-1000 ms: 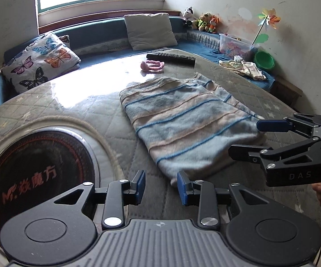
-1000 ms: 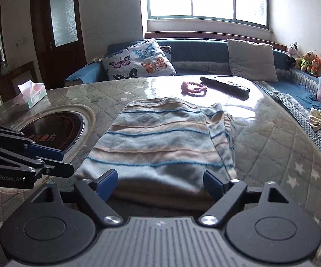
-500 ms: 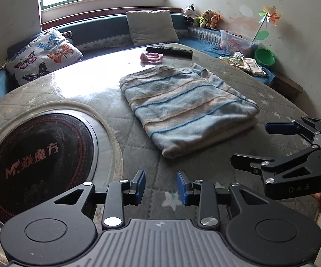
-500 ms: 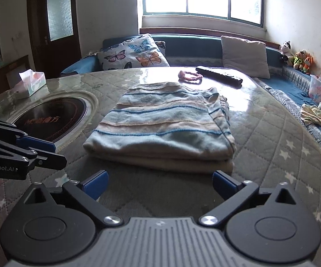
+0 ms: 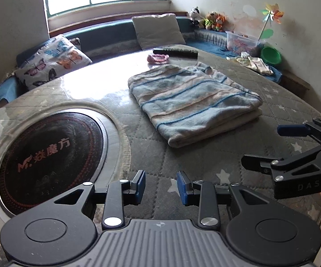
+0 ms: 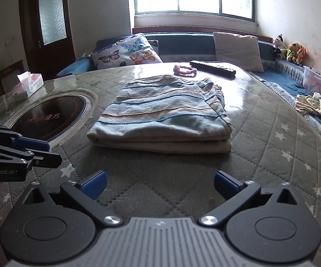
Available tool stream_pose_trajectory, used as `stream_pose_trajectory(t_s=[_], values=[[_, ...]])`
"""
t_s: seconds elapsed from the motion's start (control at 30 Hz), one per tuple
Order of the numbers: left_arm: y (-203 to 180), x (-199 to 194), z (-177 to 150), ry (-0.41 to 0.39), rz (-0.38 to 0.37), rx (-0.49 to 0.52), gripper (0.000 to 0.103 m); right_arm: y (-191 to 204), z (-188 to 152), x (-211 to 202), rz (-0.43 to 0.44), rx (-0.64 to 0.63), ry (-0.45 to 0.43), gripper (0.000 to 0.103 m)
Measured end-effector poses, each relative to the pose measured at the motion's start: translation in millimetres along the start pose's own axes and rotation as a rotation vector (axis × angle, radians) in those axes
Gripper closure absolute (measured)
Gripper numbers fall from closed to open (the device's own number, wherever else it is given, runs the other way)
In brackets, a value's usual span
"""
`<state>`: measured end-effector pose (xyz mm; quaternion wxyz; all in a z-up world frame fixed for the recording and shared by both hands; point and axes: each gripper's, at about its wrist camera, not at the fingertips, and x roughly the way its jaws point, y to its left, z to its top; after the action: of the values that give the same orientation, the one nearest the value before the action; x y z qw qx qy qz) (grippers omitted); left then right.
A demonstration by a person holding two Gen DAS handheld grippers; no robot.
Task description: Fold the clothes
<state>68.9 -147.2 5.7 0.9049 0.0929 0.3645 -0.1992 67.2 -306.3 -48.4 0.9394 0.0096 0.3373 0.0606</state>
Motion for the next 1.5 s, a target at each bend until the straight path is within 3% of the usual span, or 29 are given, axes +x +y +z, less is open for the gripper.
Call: stream_pose_trajectory(t_s=[1.1, 1.5], values=[[-9, -1, -4, -0.039, 0.020, 0.064, 0.067, 6, -2, 4, 0.009, -0.003, 0.003, 0.000], [-9, 9, -2, 0.010, 0.030, 0.065, 0.067, 5, 3, 7, -0.003, 0.003, -0.001, 0.000]])
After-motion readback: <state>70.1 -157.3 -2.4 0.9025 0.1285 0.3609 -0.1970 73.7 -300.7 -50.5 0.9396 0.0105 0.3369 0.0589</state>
